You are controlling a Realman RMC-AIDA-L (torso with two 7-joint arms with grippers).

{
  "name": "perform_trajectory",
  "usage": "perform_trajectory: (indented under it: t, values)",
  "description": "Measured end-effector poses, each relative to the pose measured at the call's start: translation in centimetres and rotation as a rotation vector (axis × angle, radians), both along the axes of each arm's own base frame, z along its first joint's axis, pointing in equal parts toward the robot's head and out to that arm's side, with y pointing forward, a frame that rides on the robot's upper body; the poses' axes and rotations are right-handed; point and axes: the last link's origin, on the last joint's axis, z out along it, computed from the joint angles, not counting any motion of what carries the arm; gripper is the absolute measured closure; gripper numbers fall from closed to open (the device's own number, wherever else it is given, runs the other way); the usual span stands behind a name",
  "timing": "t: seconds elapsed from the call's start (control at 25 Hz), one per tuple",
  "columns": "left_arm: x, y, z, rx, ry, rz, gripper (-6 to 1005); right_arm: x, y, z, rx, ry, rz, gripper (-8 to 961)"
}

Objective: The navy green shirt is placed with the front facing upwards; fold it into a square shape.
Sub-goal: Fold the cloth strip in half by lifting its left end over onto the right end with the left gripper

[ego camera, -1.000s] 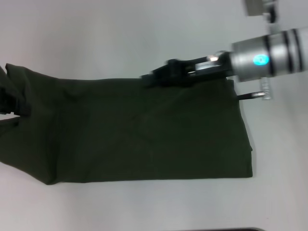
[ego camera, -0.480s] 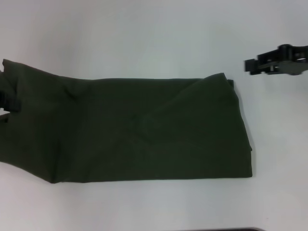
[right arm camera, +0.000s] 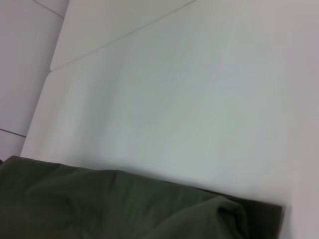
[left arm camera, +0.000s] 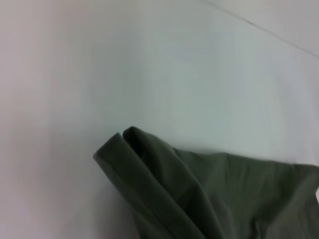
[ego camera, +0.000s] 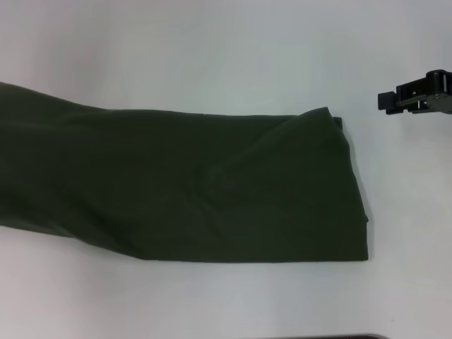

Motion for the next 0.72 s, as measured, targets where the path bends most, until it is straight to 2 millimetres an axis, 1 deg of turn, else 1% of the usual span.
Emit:
perform_trajectory:
  t: [0.12,0.16,0.2,0.24,0.4,0.44,0.52,0.72]
  values:
    - [0.2,-0.1,0.1,0.002,-0.016,-0.009,982,-0.1,0.1,0.0,0.002,0.000,-0.002,659]
    - [0.7,-0.1,-0.6,-0.026,-0.040,-0.032,982,-0.2,0.3,0.0,0.002,0.000,0.001,659]
    - [0.7,-0.1,-0.6,-0.026,-0.040,-0.032,983,-0.2,0.3,0.0,0.002,0.000,0.001,659]
    - [1.0,-0.1,-1.1,-0.044,-0.054,-0.044,983,-0.3,0.3,0.1,0.003,0.000,0.002,659]
    - [2.6,0.1,-3.0,-0.105,-0.148,-0.118,983,-0.4,0.4,0.1,0.002,-0.005,0.005,659]
    - [2.6,0.1,-3.0,-0.105,-0.148,-0.118,983,-0.4,0.5,0.1,0.000,-0.008,0.007,659]
    - [4.5,0.4,-4.9,-0.170,-0.246,-0.186,983,-0.5,0.5,0.0,-0.005,-0.015,0.006,659]
    - [6.8,0.6,-6.9,-0.230,-0.352,-0.248,983,-0.5,0.6,0.1,-0.009,-0.022,0.003,658]
